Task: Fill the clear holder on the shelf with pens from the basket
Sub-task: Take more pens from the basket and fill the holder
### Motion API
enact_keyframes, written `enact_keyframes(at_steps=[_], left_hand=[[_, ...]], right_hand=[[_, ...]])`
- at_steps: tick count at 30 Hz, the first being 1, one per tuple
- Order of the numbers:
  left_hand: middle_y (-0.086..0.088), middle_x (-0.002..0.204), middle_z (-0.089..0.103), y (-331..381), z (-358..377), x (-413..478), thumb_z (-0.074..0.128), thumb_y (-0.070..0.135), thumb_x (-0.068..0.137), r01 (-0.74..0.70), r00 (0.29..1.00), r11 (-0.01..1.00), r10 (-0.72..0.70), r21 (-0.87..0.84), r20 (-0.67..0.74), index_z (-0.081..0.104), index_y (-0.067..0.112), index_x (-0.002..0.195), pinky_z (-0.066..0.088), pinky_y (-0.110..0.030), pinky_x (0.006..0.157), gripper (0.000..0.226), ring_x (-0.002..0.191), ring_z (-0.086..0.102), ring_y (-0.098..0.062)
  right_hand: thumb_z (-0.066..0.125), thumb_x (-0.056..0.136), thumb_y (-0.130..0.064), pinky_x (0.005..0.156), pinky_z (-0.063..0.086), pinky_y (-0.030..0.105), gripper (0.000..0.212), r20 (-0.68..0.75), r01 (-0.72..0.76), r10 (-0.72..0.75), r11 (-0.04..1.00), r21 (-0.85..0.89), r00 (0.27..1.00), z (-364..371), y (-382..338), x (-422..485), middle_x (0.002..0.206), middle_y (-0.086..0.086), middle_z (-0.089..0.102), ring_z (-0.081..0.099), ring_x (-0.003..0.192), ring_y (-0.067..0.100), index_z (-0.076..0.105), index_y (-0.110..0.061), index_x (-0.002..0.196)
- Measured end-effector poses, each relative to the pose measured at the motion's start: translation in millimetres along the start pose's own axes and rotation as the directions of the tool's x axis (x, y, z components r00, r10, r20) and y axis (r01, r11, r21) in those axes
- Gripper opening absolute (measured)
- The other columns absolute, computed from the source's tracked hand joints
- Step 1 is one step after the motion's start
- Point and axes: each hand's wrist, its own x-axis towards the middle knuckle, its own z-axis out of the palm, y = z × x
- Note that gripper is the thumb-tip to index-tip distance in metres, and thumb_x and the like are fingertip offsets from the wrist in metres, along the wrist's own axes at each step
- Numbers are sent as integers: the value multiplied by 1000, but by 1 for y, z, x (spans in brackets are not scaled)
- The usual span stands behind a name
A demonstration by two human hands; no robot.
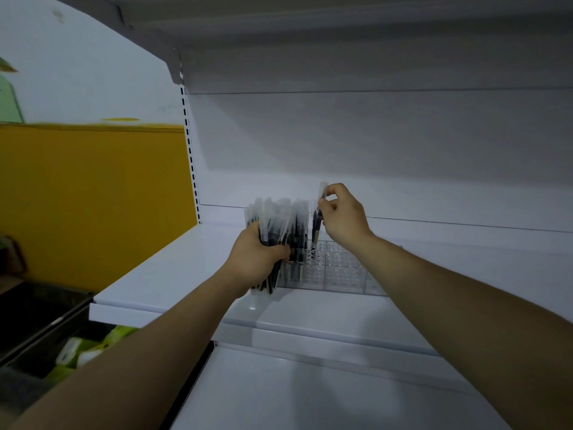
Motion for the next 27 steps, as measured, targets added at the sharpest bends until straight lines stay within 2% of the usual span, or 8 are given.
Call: enact_keyframes(at_steps=[3, 10, 15, 17, 20, 22, 24, 27], left_hand=[[5, 85, 66, -1, -1, 1, 68, 3, 83, 1, 1000, 1000, -1, -10, 1, 59, 21, 100, 43, -10, 56, 26, 79, 63, -8], [-1, 88, 68, -1, 1, 2, 68, 2, 80, 8, 1000, 1000, -8, -18, 1, 62, 19, 101, 50, -21, 66, 28, 87, 65, -21], [7, 88, 65, -1, 2, 1, 68, 1, 82, 0, 1000, 998, 0, -63, -8, 58, 27, 97, 47, -17, 65, 31, 84, 62, -11], [12, 86, 63, 0, 2, 0, 67, 3, 84, 9, 1000, 996, -11, -90, -16, 57, 26, 100, 43, -13, 61, 30, 80, 60, -3], [10, 86, 65, 2, 4, 0, 68, 3, 83, 4, 1000, 994, -7, -108, -27, 59, 24, 100, 44, -13, 61, 28, 79, 61, -3], [5, 87, 68, 4, 7, 1, 68, 1, 82, -15, 999, 994, 12, -110, -33, 63, 24, 96, 48, -17, 64, 27, 80, 64, -8], [0, 88, 70, 7, 11, 2, 68, 1, 82, -32, 999, 993, 28, -113, -43, 64, 23, 96, 53, -22, 69, 26, 81, 67, -14], [2, 90, 70, 11, 14, 3, 68, 4, 83, -54, 998, 993, 50, -107, -38, 65, 23, 100, 52, -23, 71, 26, 85, 67, -14]], right_hand=[[46, 100, -20, 56, 39, 28, 7, 37, -17, 19, 998, -52, 999, 4, 7, 0, 72, 2, 56, 49, 64, 20, 48, -16, 105], [47, 99, -25, 63, 44, 31, 14, 56, -70, 81, 982, -173, 995, 17, 11, 4, 88, 10, 61, 54, 70, 25, 51, -12, 104], [49, 99, -27, 77, 45, 33, 25, 116, -94, 140, 939, -330, 983, 16, 8, 1, 101, 8, 56, 55, 90, 26, 53, -6, 111], [51, 97, -28, 74, 40, 28, 26, 19, -51, 59, 958, -283, 998, 14, 4, -4, 102, 4, 53, 52, 89, 21, 52, -7, 112], [54, 95, -28, 65, 40, 24, 20, -65, 79, -86, 992, -98, 994, 5, -10, -18, 88, 2, 59, 53, 78, 15, 59, -9, 93], [57, 94, -31, 65, 42, 21, 24, 32, 97, -98, 995, 3, 995, -1, -21, -28, 80, -1, 61, 54, 73, 12, 65, -9, 86], [61, 92, -32, 71, 45, 18, 18, 150, 71, -79, 996, 56, 986, -4, -25, -33, 83, -10, 63, 58, 80, 7, 69, -15, 89], [64, 91, -28, 82, 48, 25, 14, 210, 39, -53, 997, 69, 976, -8, -23, -33, 86, -15, 64, 60, 86, 6, 72, -17, 94]])
